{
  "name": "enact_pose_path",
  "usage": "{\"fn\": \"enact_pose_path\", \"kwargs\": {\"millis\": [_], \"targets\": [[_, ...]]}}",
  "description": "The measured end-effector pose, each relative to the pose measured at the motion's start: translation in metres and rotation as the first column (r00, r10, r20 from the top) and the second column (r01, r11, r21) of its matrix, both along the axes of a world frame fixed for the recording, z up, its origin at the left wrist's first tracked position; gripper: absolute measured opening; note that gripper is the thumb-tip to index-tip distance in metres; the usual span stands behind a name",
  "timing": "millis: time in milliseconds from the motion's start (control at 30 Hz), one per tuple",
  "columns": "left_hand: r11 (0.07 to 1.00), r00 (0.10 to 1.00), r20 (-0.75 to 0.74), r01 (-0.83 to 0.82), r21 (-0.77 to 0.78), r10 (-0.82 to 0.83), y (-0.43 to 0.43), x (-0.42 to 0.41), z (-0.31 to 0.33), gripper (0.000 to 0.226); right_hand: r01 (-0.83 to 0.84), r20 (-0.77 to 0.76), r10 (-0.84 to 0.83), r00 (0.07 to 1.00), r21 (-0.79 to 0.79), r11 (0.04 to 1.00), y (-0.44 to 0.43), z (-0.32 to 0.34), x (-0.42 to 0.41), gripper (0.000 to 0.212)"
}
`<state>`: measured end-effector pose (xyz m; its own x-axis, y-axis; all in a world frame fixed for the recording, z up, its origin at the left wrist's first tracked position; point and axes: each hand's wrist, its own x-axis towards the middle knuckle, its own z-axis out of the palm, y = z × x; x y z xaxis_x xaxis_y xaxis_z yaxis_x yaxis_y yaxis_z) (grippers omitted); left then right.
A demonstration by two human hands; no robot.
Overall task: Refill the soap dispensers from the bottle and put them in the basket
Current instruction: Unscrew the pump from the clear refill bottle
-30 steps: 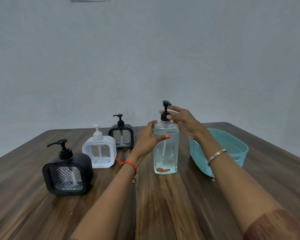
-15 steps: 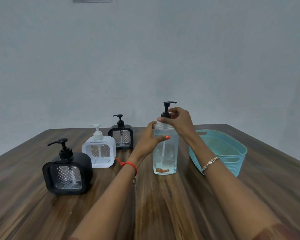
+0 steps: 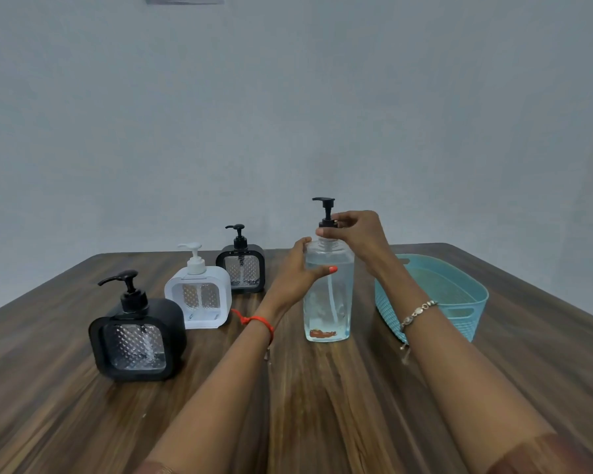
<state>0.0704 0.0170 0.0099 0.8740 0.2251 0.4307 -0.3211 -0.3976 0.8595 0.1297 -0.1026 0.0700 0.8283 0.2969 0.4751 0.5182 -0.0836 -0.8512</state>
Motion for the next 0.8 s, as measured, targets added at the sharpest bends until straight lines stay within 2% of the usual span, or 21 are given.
{"fn": "enact_pose_path", "kwargs": {"millis": [133, 200, 333, 367, 433, 533, 800], "targets": [[1.0, 1.0, -0.006, -0.012, 0.017, 0.012, 0.0, 0.0, 0.0, 0.07, -0.138, -0.093, 0.138, 0.986, 0.008, 0.99, -0.013, 0.005, 0.0, 0.037], [1.0, 1.0, 0.003, -0.01, 0.018, 0.01, 0.0, -0.001, 0.0, 0.067, -0.165, -0.067, 0.162, 0.985, -0.038, 0.986, -0.011, 0.004, -0.004, 0.03], [1.0, 1.0, 0.02, 0.013, 0.022, -0.014, -0.002, -0.003, 0.001, 0.061, 0.072, 0.096, -0.054, 0.994, -0.192, 0.979, 0.002, 0.001, -0.01, 0.034], [1.0, 1.0, 0.021, 0.015, 0.018, -0.016, -0.002, -0.003, 0.001, 0.061, 0.087, 0.09, -0.071, 0.993, -0.183, 0.979, 0.002, 0.003, -0.009, 0.033], [1.0, 1.0, 0.017, 0.01, 0.024, -0.01, -0.001, -0.004, 0.001, 0.064, 0.005, 0.011, -0.004, 1.0, -0.096, 0.995, -0.001, 0.007, -0.007, 0.029], [0.999, 1.0, 0.001, 0.006, 0.035, -0.006, -0.001, -0.004, 0.001, 0.068, -0.064, -0.056, 0.062, 0.996, -0.026, 0.998, -0.008, 0.012, -0.007, 0.033], [0.999, 1.0, 0.024, 0.007, 0.051, -0.008, 0.0, -0.004, 0.0, 0.062, -0.047, -0.052, 0.05, 0.997, 0.064, 0.997, -0.004, 0.033, -0.008, 0.022]]}}
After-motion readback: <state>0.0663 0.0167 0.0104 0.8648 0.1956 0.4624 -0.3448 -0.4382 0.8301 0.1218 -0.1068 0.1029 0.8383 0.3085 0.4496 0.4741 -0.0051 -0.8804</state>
